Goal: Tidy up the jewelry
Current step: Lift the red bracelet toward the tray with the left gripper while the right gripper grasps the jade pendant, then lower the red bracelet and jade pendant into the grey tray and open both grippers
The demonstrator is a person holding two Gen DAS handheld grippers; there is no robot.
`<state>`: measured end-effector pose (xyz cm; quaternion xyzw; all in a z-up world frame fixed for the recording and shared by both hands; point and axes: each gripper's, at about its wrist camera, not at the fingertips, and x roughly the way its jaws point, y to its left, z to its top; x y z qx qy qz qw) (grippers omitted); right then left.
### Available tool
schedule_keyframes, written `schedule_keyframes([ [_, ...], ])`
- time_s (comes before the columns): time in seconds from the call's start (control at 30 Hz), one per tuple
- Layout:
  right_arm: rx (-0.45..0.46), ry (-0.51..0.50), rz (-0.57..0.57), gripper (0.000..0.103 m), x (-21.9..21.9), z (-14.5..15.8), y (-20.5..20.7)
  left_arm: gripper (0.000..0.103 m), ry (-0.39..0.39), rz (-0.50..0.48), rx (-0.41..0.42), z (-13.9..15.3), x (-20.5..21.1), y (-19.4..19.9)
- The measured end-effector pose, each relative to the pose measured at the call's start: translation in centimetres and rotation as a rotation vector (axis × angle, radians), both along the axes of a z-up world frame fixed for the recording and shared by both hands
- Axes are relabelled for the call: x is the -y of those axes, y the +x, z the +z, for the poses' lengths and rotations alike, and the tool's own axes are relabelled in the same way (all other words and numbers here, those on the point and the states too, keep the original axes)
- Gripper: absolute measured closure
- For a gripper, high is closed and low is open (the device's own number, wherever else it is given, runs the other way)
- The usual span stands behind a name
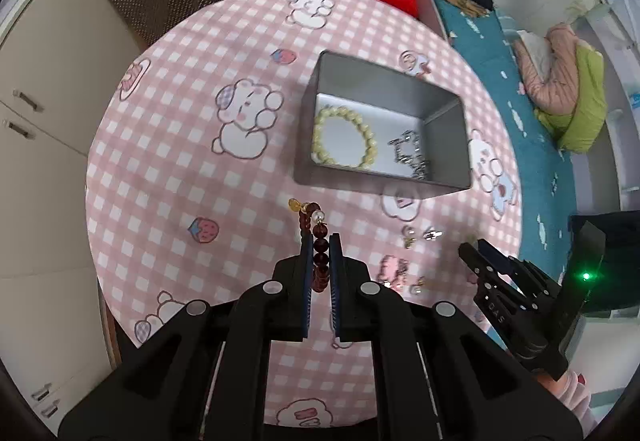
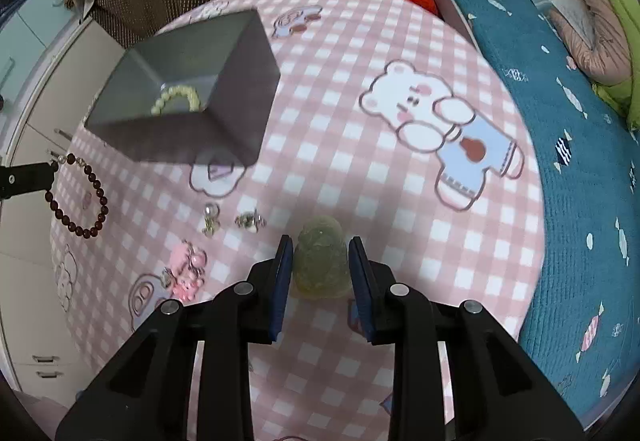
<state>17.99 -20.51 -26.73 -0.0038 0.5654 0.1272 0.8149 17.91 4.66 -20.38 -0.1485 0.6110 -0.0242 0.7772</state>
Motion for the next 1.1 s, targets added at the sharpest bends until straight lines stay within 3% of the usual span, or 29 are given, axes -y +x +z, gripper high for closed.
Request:
schedule_keyframes([
  [0.23,0.089,0.03,-0.015,0.076,-0.2,3.7,1.3,0.095,-0.074,-0.013,0.047,3.1,0.6,0.7],
  [0.57,0.22,0.067,0.01,0.076,-1.6,8.9,2.7,0.095,-0.058,-0.081,0.121,6.3,2.7,3.8],
  [0.83,0.237,0.075,0.041,0.076,-3.2,9.3,4.5,0.095,-0.056,-0.121,0.115,5.7,4.0,6.6],
  [1.1,0.21,0.071,0.08,0.076,-4.8,8.6,5.7,0.095,-0.091,-0.122,0.055,2.6,4.1,8.8],
])
